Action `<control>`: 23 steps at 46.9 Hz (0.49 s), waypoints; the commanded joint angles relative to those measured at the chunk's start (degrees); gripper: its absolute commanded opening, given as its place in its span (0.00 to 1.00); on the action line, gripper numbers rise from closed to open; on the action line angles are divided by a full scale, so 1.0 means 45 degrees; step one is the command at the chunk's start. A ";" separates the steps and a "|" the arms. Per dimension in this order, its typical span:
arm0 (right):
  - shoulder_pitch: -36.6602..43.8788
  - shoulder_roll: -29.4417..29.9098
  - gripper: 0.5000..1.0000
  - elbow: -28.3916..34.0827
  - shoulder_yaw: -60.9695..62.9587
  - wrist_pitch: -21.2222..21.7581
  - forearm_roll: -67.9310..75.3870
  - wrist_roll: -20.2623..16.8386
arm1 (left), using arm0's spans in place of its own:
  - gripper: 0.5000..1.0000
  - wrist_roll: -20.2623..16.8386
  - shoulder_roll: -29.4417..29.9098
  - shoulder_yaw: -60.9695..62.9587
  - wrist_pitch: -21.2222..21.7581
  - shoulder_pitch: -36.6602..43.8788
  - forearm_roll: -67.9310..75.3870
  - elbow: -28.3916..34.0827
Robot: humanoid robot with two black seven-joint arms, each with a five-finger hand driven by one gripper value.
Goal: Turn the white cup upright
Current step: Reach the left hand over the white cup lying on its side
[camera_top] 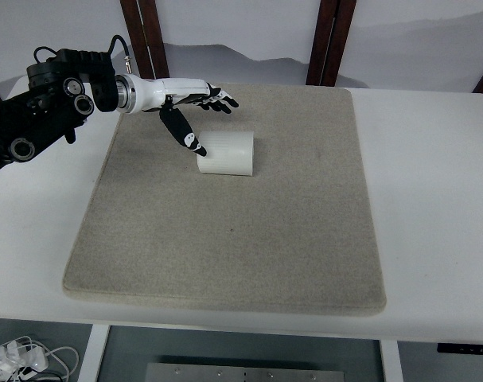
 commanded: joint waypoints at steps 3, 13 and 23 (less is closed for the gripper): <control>-0.0001 0.0000 0.90 0.0000 -0.0005 0.0000 0.0000 -0.0011 | 0.91 0.0020 -0.0196 0.0005 0.0113 0.0036 0.0543 0.0004; -0.0001 0.0000 0.90 0.0000 0.0014 0.0000 0.0000 0.0008 | 0.91 0.0059 -0.0821 0.0025 0.0366 0.0075 0.1031 0.0024; -0.0001 0.0000 0.90 0.0000 0.0014 0.0000 0.0000 -0.0011 | 0.92 0.0157 -0.1407 0.0044 0.0464 0.0095 0.1578 0.0160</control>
